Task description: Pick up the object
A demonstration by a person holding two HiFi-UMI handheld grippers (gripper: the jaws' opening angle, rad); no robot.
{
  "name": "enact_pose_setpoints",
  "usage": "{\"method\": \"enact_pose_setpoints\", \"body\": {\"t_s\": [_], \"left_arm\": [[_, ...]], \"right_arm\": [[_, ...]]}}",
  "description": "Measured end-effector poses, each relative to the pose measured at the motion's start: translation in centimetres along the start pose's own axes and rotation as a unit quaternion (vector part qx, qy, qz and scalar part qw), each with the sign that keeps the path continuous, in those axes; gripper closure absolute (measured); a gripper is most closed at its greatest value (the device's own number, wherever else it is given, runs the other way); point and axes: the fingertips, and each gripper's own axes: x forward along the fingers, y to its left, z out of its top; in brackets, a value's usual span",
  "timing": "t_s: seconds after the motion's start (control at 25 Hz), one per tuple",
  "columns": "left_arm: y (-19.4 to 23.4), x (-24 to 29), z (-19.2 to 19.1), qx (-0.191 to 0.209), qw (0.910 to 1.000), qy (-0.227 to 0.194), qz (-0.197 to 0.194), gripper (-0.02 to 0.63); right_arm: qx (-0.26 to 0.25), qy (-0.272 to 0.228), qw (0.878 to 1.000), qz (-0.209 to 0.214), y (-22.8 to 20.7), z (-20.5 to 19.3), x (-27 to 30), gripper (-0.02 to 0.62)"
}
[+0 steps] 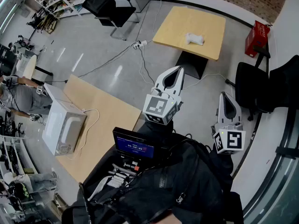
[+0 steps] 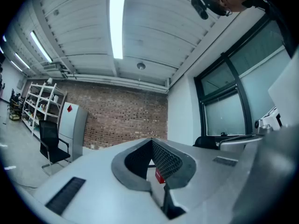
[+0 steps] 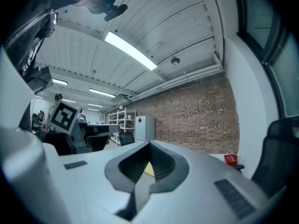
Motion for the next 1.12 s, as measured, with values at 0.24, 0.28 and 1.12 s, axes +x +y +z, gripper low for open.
{"method": "enact_pose_setpoints", "body": {"t_s": [0.24,0.28,1.12], "left_arm": [[-1.1,-0.3,0.5,0.004,1.0000,-0.004,0.006,0.609],[-1.2,-0.4,0.4,0.003,1.0000,-0.002,0.007,0.609],[-2.9,0.3,-0.6,0.032,0.9993,0.015,0.015,0.609]], "right_arm": [[0.006,-0.001,1.000,0.003,-0.7,-0.1,-0.9,0.591],[0.008,-0.002,1.000,0.005,-0.8,-0.2,-1.0,0.591],[0.055,0.026,0.997,0.040,-2.2,-3.1,-1.9,0.591]]}}
